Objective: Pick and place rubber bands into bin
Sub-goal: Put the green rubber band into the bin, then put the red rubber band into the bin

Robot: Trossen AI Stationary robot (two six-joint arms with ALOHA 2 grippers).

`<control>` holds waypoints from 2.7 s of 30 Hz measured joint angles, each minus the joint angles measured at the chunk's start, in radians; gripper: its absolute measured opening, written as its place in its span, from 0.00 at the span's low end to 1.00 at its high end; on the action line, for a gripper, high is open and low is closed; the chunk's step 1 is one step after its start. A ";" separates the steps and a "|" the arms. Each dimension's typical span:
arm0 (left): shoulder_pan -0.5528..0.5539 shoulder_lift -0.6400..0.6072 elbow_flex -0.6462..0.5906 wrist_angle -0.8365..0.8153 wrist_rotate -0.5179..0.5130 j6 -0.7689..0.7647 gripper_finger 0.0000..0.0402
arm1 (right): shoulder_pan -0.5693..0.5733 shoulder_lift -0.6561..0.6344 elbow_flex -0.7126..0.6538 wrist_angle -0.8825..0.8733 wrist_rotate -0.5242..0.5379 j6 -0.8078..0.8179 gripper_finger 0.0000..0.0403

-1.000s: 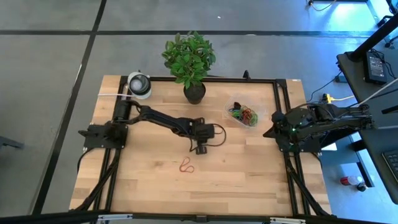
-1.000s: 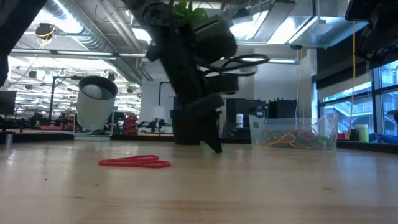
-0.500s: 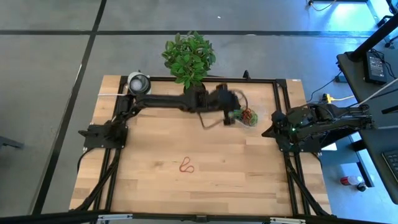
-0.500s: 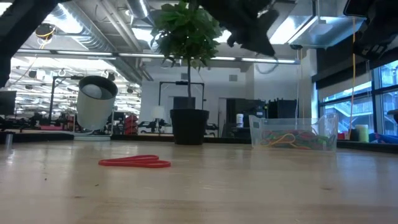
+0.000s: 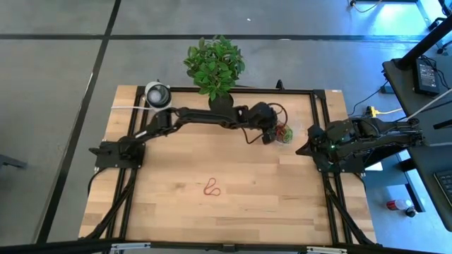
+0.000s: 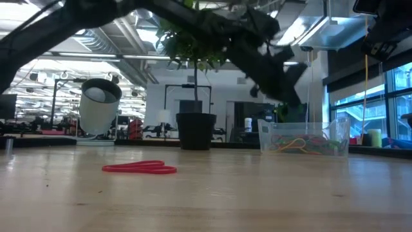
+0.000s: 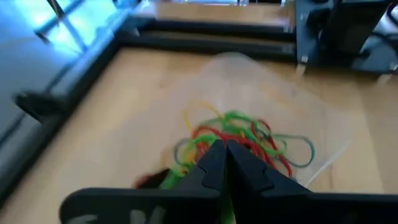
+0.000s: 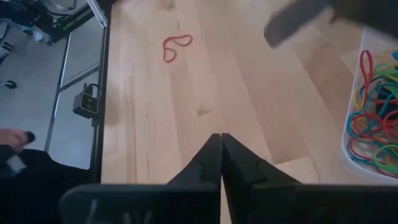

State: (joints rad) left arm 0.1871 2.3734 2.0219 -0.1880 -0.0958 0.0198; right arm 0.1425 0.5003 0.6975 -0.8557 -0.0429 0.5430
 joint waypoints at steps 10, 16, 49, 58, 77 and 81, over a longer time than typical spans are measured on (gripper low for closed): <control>0.001 0.059 0.001 -0.029 0.048 -0.147 0.27 | 0.000 0.000 0.000 -0.001 -0.002 -0.002 0.02; -0.006 -0.035 0.001 -0.049 0.076 -0.122 0.38 | 0.000 0.000 0.000 -0.001 -0.002 -0.001 0.02; -0.309 -0.761 -1.016 0.071 0.002 -0.310 0.00 | 0.142 0.675 0.000 0.728 0.155 -0.107 0.00; -0.385 -1.079 -1.360 0.170 -0.074 -0.366 0.00 | 0.170 1.095 0.182 0.874 0.160 -0.108 0.03; -0.450 -1.369 -1.608 0.239 -0.121 -0.372 0.00 | 0.089 1.680 0.735 0.728 0.185 -0.315 0.32; -0.466 -1.407 -1.636 0.256 -0.168 -0.318 0.00 | 0.082 1.714 0.758 0.691 0.189 -0.311 0.26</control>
State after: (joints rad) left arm -0.2790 0.9661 0.3864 0.0679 -0.2639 -0.2979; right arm 0.2245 2.2143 1.4555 -0.1644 0.1463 0.2323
